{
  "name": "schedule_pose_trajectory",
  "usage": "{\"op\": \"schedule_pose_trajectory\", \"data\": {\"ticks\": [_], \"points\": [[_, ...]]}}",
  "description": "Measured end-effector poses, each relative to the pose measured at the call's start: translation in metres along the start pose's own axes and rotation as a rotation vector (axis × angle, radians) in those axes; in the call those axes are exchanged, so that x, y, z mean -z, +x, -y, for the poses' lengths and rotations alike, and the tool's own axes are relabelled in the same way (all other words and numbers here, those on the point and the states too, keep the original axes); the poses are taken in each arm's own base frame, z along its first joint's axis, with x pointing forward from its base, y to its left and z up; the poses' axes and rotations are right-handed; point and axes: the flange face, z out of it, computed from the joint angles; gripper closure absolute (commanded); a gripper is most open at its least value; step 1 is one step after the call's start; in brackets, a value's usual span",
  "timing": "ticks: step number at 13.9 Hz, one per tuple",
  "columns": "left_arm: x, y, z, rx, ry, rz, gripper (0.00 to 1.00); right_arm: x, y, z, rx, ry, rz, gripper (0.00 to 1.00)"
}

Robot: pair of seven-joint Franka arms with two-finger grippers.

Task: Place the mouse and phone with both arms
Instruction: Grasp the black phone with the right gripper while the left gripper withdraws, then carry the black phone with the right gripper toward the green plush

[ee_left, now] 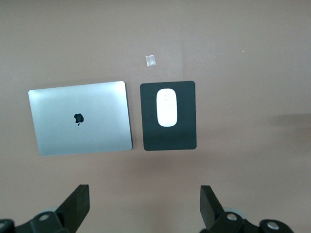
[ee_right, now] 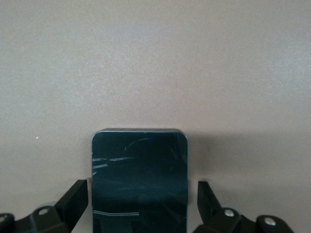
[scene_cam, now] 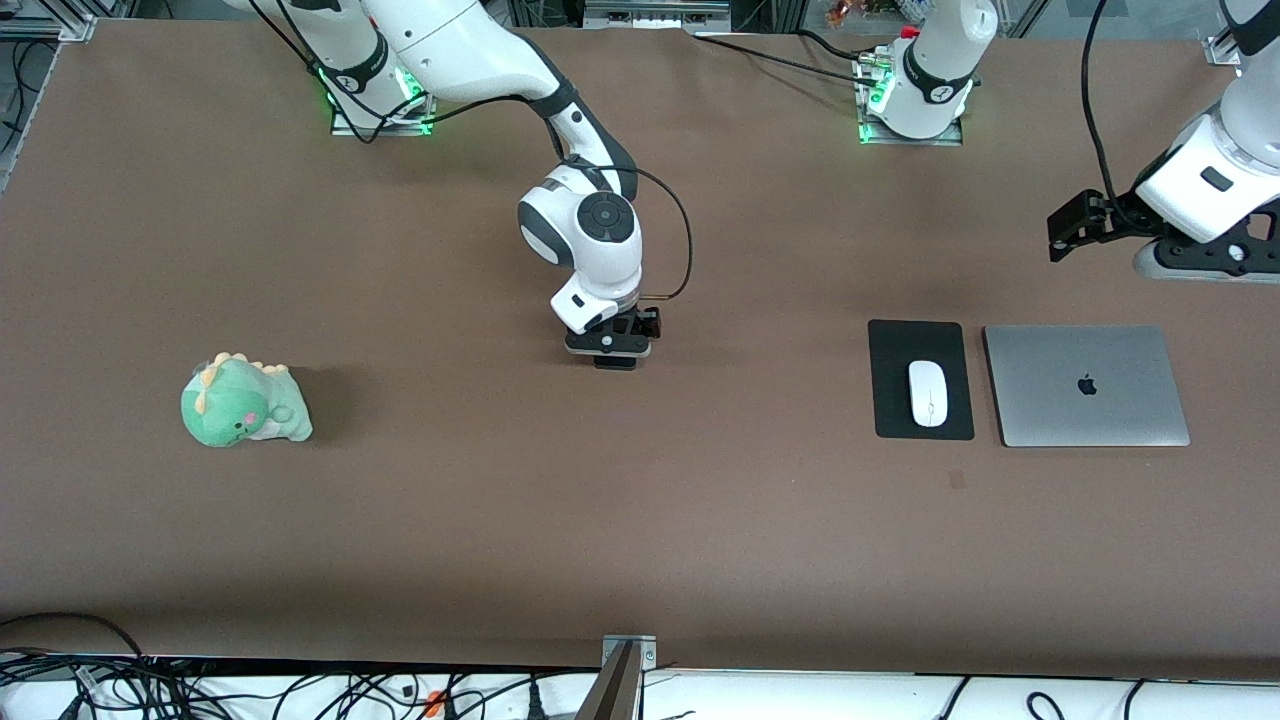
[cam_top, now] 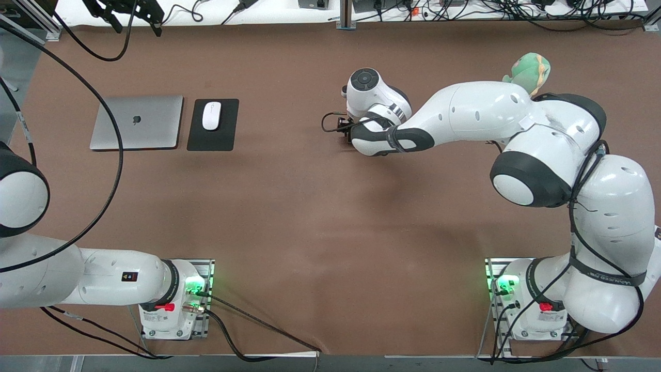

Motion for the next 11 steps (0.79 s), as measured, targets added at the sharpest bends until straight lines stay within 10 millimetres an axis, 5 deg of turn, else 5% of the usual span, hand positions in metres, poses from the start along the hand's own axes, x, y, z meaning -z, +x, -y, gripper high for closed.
{"op": "schedule_pose_trajectory", "data": {"ticks": [2,5,9,11], "points": [[-0.0004,-0.0007,-0.0027,-0.005,0.000,0.006,0.00,-0.0010,0.0011,0.0014,0.000,0.003,-0.003,0.00],[-0.0005,-0.0007,-0.0006,-0.001,0.000,0.006,0.00,-0.0088,-0.0007,0.0010,0.011,-0.008,-0.003,0.16],[-0.0003,-0.0007,-0.0006,-0.001,0.000,0.006,0.00,-0.0044,0.0032,0.0027,0.023,-0.006,-0.018,0.79],[-0.0002,-0.0007,-0.0008,-0.002,0.000,0.006,0.00,-0.0052,0.0048,0.0018,0.024,-0.007,-0.020,0.91]]}}
